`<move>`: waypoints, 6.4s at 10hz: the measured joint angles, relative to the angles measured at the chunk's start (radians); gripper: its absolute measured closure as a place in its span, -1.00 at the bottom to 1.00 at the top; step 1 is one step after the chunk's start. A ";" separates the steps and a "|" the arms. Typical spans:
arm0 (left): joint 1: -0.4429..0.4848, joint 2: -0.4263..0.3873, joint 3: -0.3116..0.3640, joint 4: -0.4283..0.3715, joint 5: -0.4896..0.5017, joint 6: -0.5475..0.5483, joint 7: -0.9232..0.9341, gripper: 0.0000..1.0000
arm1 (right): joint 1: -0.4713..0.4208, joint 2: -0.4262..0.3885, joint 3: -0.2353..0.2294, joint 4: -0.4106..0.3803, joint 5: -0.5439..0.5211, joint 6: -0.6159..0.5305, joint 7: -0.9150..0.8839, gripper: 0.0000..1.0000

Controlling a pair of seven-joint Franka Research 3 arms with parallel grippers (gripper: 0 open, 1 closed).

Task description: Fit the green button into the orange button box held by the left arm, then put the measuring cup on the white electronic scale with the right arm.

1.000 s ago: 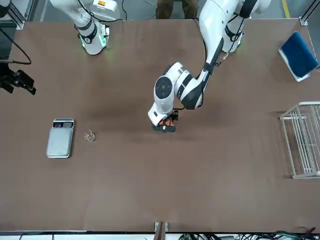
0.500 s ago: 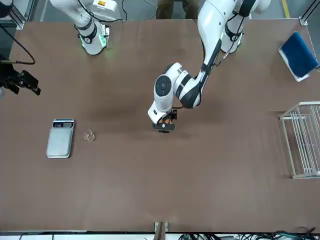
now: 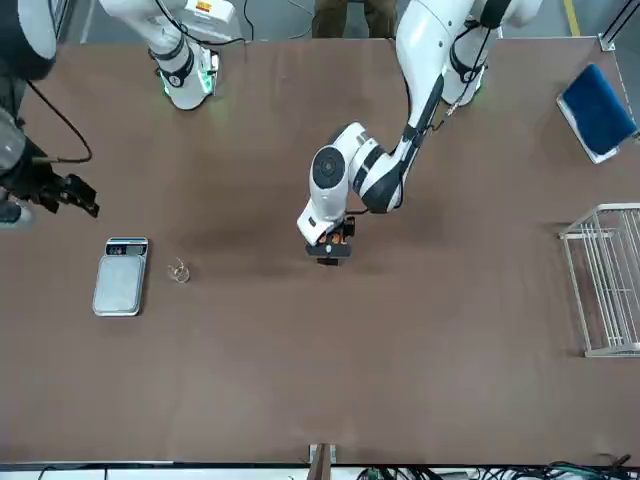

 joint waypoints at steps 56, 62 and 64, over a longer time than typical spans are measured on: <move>-0.006 0.049 0.004 -0.038 0.014 0.100 -0.020 -0.73 | 0.004 0.420 0.100 -0.333 0.000 0.717 0.220 0.64; -0.007 0.050 0.003 -0.037 0.031 0.100 -0.020 -0.73 | 0.004 0.418 0.100 -0.331 -0.001 0.703 0.221 0.84; -0.007 0.050 0.003 -0.037 0.031 0.100 -0.020 -0.73 | 0.004 0.418 0.100 -0.329 -0.001 0.700 0.221 0.84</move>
